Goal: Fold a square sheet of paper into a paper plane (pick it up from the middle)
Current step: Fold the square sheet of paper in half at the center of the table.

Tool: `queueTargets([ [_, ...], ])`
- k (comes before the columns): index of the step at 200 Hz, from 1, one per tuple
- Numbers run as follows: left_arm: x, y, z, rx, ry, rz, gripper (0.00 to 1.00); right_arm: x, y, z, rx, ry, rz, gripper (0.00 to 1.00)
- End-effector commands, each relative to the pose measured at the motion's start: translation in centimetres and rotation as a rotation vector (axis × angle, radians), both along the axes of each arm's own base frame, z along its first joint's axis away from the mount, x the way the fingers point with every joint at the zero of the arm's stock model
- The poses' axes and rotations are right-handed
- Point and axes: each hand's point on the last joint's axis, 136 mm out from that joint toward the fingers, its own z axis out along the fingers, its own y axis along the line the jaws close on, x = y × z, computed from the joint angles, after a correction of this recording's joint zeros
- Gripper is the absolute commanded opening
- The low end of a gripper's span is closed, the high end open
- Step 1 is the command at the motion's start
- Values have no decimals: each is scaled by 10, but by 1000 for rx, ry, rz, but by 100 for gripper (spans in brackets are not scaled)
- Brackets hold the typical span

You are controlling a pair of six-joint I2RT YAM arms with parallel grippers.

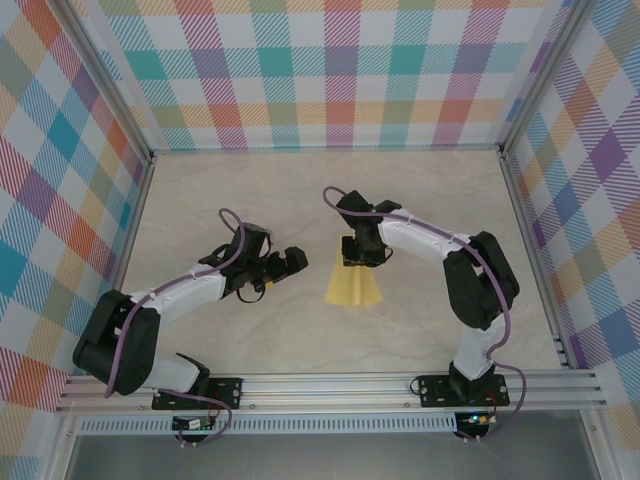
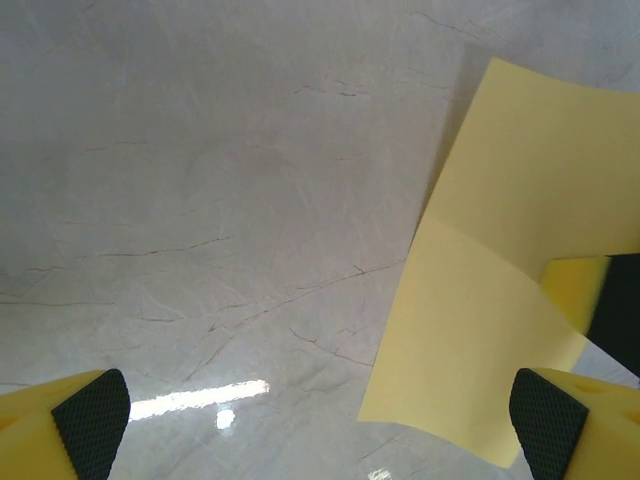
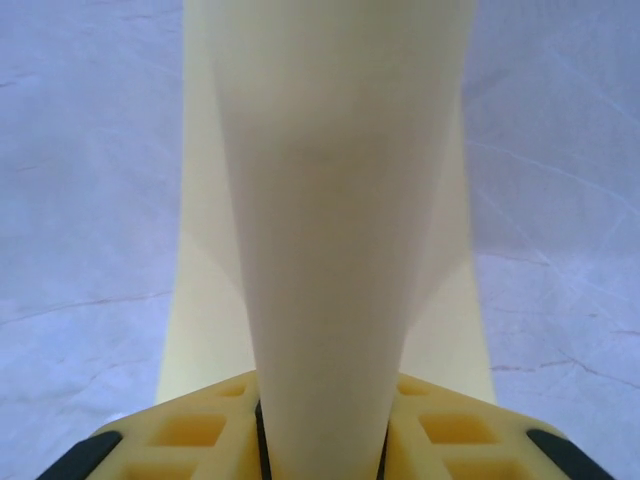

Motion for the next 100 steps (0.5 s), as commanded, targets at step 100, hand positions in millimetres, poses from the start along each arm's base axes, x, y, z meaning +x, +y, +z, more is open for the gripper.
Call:
queueTargets([
  [100, 8, -10, 51, -148, -66, -24, 100, -9, 68, 64, 781, 110, 116, 36],
])
